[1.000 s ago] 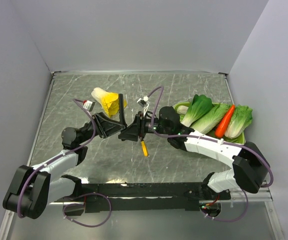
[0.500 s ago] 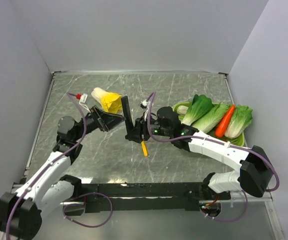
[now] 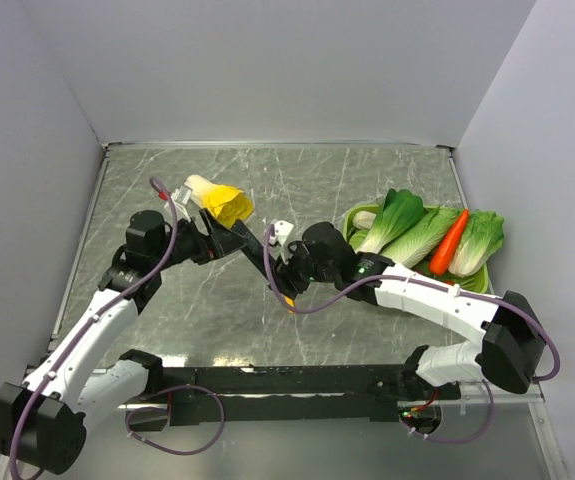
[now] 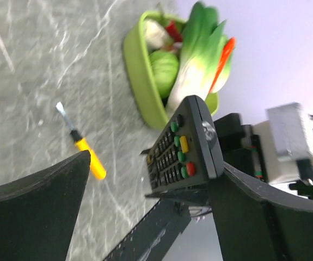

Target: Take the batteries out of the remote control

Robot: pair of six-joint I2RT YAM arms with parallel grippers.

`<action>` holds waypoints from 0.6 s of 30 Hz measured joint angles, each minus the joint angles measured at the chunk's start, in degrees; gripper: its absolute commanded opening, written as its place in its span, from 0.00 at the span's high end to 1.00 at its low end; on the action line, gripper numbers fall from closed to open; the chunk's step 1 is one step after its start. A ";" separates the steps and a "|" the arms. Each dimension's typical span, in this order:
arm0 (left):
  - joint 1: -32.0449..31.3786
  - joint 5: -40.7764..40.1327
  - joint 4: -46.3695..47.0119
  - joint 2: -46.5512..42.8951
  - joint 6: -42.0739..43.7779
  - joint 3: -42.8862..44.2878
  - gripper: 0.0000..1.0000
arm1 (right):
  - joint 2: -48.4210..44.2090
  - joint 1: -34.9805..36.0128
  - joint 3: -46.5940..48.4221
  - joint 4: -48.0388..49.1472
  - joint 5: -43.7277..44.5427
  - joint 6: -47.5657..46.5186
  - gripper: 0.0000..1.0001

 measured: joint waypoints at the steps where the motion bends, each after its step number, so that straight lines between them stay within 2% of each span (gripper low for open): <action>1: 0.04 0.17 -1.42 0.13 0.42 0.26 0.12 | 0.00 0.24 0.00 -0.37 0.55 -1.16 0.96; 11: 0.15 7.06 -7.48 3.13 2.27 1.53 0.21 | -0.02 1.86 0.00 -2.12 4.63 -9.49 0.97; 13: 0.15 8.68 -7.85 4.17 2.29 0.96 0.21 | -0.02 2.14 -0.02 -2.54 4.68 -11.34 0.98; 18: 0.13 10.12 -10.71 3.96 3.15 -0.87 0.12 | -0.57 3.32 -1.64 -2.29 5.20 -16.35 0.98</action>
